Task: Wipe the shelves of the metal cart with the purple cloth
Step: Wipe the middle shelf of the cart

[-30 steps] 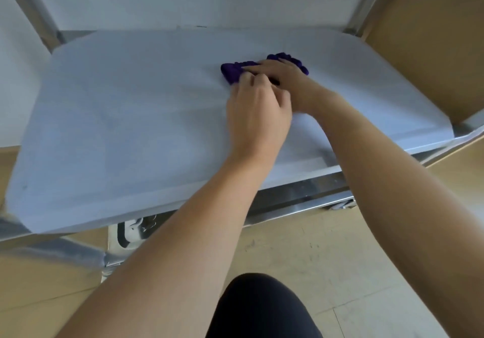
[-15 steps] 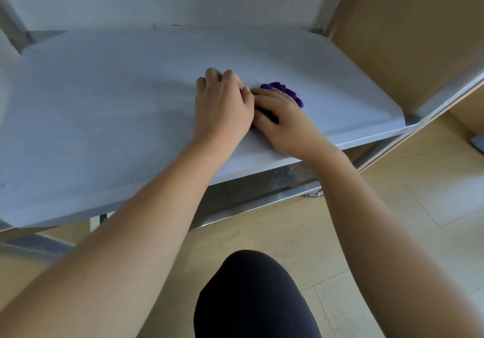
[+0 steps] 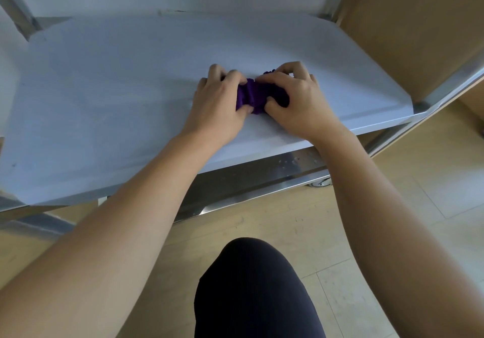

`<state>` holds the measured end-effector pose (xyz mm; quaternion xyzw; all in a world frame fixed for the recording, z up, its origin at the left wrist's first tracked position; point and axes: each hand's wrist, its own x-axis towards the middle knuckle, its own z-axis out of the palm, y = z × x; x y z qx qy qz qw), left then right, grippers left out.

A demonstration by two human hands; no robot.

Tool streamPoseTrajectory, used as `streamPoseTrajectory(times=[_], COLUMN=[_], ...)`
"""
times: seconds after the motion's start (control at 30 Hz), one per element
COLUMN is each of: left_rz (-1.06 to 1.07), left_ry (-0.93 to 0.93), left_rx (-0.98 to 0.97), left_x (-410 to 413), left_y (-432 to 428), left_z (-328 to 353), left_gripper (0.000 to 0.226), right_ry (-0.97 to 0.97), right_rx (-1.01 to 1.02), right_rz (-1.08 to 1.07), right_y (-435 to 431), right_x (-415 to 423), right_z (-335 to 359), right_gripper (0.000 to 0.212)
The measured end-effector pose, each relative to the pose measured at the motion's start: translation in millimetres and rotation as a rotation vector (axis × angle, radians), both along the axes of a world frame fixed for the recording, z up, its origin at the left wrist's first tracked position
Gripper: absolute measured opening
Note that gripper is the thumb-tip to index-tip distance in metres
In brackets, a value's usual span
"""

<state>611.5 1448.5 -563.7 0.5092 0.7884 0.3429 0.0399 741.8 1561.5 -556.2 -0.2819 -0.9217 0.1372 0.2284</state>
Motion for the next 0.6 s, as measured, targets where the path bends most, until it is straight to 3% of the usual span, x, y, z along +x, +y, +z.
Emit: streamPoseTrajectory(times=[0.2, 0.6], left_rz=[-0.003, -0.053], left_ry=[0.017, 0.0], left_rx=[0.027, 0.147], left_x=[-2.8, 0.1], left_y=[-16.8, -124.8], left_z=[9.1, 23.0], left_gripper=[0.033, 0.031], right_ry=[-0.265, 0.14], right_rx=[-0.109, -0.139], right_rz=[0.038, 0.1], right_y=[-4.5, -104.1], right_x=[2.6, 8.3], right_z=[12.8, 8.8], right_gripper=[0.061, 0.034])
